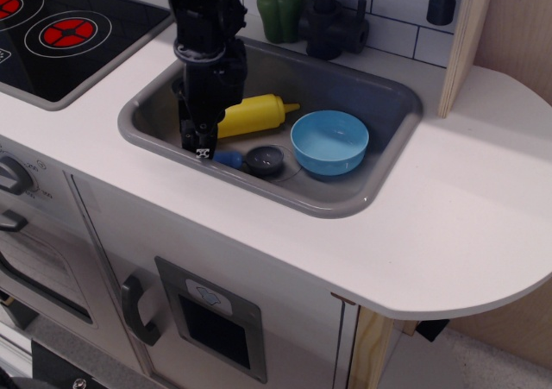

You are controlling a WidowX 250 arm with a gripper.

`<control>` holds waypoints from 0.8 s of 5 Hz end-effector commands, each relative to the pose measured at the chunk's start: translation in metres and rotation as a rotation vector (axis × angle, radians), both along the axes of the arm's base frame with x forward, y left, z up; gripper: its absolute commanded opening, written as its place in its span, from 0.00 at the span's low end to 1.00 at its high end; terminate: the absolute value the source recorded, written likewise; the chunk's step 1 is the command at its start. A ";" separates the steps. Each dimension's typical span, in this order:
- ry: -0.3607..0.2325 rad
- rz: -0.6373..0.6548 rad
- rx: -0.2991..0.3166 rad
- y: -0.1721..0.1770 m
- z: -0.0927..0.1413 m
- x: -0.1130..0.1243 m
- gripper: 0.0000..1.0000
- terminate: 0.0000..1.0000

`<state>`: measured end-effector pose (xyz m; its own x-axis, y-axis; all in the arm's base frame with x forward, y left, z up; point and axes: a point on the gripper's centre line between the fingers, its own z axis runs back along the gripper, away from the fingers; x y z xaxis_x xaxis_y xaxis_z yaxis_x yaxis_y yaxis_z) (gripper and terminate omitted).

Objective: Take spoon out of bowl sink

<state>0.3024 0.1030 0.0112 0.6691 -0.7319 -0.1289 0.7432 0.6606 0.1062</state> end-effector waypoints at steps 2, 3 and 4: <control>-0.040 0.052 -0.001 0.001 0.048 0.010 1.00 0.00; -0.062 0.101 -0.075 -0.006 0.073 0.015 1.00 0.00; -0.176 0.204 -0.143 -0.015 0.087 0.024 1.00 0.00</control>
<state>0.3170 0.0914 0.0772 0.8083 -0.5864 0.0529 0.5830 0.8097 0.0676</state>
